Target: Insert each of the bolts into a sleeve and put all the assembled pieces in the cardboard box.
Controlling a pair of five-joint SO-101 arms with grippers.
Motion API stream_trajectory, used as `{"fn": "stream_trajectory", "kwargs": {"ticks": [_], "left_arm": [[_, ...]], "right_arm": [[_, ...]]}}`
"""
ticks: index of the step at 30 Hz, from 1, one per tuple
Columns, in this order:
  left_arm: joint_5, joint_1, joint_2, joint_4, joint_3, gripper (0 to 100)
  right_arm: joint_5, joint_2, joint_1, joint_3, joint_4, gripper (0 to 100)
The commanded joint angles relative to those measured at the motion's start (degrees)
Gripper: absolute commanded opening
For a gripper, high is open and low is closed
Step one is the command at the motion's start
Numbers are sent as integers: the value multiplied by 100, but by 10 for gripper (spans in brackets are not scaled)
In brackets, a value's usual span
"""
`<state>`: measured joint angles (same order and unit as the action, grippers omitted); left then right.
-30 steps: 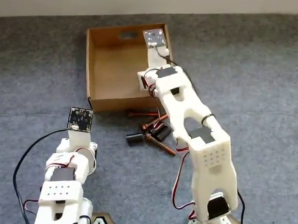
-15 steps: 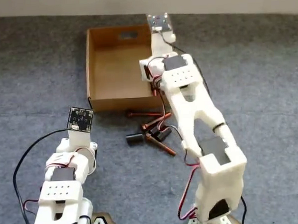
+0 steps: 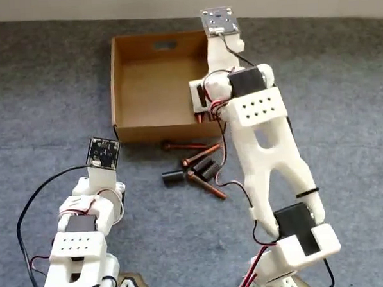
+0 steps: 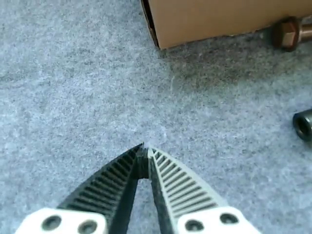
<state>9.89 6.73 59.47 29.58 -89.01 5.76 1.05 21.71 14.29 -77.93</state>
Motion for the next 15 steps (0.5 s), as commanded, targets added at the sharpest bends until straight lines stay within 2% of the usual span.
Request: {"fn": "stream_trajectory", "kwargs": {"ticks": [1,8,15], "left_arm": [[53,-84,92,-88,22,13],[53,-84,92,-79,22,13],[53,-84,92,-70,22,13]], "right_arm": [[18,-505,48,119,-374,82],[-18,-1657,242,-1684,48,82],[-1160,-3090,1446,-4831,1859,87]]}}
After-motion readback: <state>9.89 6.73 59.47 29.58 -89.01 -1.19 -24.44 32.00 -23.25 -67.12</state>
